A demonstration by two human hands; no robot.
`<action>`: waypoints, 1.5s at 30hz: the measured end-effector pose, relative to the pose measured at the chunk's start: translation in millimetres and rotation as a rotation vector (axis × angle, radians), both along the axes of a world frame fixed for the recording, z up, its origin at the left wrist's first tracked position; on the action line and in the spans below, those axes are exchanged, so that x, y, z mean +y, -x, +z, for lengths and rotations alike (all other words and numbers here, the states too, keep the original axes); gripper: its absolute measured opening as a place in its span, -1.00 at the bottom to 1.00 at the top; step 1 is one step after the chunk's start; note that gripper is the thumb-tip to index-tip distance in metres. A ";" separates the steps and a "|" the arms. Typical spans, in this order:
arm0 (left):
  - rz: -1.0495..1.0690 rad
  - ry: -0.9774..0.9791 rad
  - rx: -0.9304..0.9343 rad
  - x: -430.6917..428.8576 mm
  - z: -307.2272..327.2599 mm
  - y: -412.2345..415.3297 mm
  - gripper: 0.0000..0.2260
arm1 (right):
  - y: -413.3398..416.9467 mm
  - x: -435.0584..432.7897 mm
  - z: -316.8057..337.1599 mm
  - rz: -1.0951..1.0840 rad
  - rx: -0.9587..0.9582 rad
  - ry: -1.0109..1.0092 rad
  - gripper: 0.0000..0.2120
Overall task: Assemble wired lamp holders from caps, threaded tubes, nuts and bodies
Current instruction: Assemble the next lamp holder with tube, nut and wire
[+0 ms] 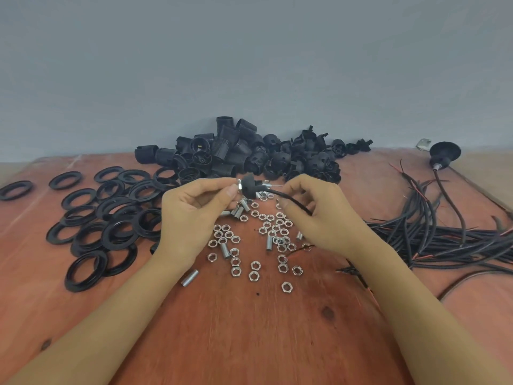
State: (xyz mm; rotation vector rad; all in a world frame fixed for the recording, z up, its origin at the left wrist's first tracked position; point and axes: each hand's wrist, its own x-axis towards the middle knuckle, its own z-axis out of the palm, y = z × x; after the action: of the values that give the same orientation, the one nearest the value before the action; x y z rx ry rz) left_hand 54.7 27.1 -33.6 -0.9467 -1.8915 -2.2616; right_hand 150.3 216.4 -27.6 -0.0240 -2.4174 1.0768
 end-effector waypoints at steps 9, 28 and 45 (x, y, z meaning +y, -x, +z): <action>0.119 0.412 0.650 -5.2 1.2 -2.3 -0.86 | 1.0 -6.3 0.5 0.112 0.047 -0.202 -0.74; 0.376 0.504 1.037 -12.1 5.8 8.2 -0.81 | 4.1 -13.8 2.5 -0.056 -0.005 -0.090 -0.69; 0.471 0.551 1.288 -10.9 24.2 -13.5 -0.81 | 0.1 -9.4 3.6 -0.022 0.047 0.011 -0.83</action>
State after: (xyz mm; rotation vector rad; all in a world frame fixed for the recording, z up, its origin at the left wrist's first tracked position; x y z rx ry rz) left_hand 68.2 16.2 -9.4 -1.3057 -1.6952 -0.4983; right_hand 150.2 207.1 -24.0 -0.0292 -2.3640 1.0696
